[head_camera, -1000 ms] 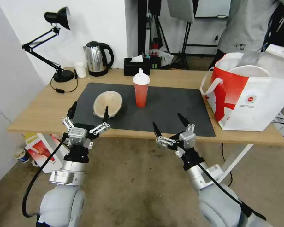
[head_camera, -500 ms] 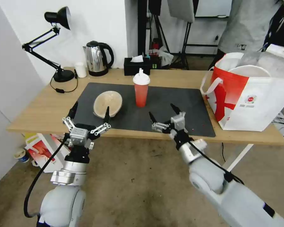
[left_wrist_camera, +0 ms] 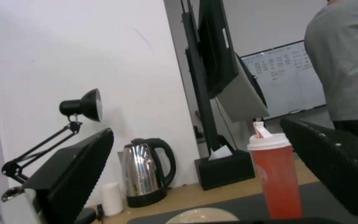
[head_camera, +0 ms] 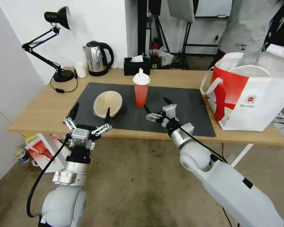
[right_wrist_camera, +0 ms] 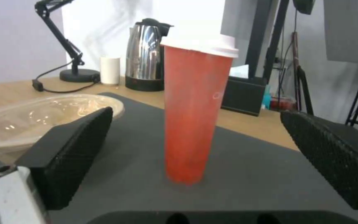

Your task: Pick up the trash from the table and place it into the takeout bag.

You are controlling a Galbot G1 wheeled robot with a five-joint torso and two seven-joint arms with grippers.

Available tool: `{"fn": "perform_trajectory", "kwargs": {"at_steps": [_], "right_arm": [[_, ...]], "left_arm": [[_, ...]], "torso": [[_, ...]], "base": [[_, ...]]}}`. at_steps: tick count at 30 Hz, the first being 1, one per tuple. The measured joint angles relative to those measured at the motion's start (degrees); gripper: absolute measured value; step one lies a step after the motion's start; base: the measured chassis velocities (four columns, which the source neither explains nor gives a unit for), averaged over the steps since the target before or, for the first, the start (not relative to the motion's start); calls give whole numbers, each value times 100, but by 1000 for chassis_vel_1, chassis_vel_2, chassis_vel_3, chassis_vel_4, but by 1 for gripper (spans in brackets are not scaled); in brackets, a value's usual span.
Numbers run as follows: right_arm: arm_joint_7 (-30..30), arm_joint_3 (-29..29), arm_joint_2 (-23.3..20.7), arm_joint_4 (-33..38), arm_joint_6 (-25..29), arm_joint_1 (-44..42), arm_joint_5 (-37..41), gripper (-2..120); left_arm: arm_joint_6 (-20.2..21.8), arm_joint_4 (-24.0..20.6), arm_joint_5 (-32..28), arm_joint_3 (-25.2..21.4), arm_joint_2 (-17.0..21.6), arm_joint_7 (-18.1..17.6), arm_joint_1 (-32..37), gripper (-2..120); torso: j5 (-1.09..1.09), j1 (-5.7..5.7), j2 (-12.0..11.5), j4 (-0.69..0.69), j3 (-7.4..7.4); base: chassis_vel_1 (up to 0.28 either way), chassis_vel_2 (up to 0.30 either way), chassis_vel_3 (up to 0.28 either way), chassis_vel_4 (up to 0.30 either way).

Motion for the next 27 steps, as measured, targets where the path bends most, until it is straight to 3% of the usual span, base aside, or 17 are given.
{"fn": "perform_trajectory", "kwargs": {"at_steps": [27], "right_arm": [[-178, -281, 729, -1393, -43, 911, 34, 100]], "left_arm": [[4, -95, 35, -26, -14, 3, 60, 100]], "torso": [[0, 0, 0, 0, 0]], "base": [[0, 0, 0, 0]]}}
